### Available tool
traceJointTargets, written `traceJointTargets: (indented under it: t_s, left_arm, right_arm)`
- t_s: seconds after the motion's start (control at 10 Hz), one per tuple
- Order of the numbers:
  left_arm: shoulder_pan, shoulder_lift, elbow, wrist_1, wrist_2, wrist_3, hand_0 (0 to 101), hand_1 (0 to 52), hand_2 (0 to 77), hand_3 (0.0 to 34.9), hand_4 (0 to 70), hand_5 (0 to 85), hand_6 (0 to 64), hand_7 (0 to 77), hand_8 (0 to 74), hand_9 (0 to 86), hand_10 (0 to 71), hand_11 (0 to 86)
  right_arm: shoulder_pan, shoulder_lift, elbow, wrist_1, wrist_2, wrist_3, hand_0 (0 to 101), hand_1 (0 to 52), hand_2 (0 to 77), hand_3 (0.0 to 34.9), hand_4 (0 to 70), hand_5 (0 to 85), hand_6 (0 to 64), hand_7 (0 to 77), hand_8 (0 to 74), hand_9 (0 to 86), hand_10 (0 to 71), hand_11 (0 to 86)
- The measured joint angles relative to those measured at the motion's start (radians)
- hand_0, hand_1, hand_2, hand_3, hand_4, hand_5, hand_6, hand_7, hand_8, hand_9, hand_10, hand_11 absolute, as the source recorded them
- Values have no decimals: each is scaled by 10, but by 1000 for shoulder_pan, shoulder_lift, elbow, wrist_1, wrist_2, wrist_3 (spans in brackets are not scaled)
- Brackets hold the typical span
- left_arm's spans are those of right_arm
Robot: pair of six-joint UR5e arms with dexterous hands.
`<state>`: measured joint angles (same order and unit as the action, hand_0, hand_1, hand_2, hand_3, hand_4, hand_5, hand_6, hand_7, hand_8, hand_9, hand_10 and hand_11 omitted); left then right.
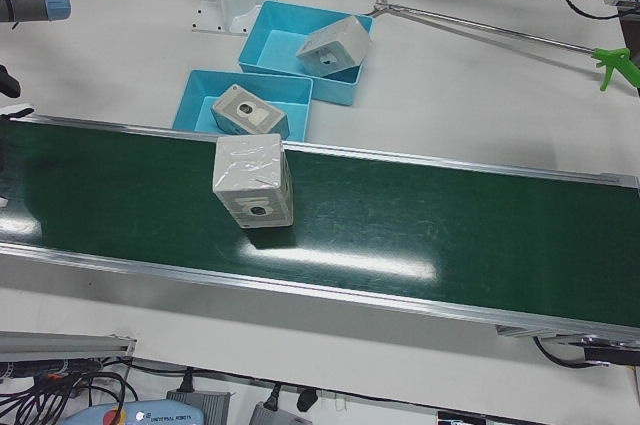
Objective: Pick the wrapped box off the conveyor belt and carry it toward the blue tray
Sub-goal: 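Move the right hand along the belt toward the approaching wrapped white box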
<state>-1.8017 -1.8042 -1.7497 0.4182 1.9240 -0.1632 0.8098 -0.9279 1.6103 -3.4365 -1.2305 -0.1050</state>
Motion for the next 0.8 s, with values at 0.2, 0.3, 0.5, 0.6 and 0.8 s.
traceJointTargets:
  t_s: [0.2, 0.3, 0.5, 0.6, 0.8]
  left_arm:
    - [0, 0, 0, 0, 0, 0, 0, 0, 11, 0, 0, 11, 5, 5, 5, 5, 5, 5]
    - [0, 0, 0, 0, 0, 0, 0, 0, 11, 0, 0, 11, 5, 5, 5, 5, 5, 5]
    - [0, 0, 0, 0, 0, 0, 0, 0, 5, 0, 0, 11, 5, 5, 5, 5, 0, 5]
    - [0, 0, 0, 0, 0, 0, 0, 0, 11, 0, 0, 11, 5, 5, 5, 5, 5, 5]
    - [0, 0, 0, 0, 0, 0, 0, 0, 5, 0, 0, 11, 5, 5, 5, 5, 5, 5]
  right_arm:
    - [-6, 0, -7, 7, 1, -2, 490, 120, 71, 0, 136, 169, 120, 251, 49, 71, 5, 22]
    - [-8, 0, -12, 14, 1, -2, 490, 120, 71, 0, 136, 169, 120, 251, 49, 71, 5, 22]
    - [-11, 0, -20, 31, 2, -3, 482, 136, 65, 0, 136, 169, 109, 224, 49, 60, 5, 16]
    - [-12, -1, -23, 41, 2, -8, 482, 136, 71, 0, 147, 169, 109, 224, 49, 54, 5, 16]
    - [-12, -1, -26, 59, 2, -17, 482, 136, 71, 0, 147, 169, 109, 224, 49, 54, 5, 16]
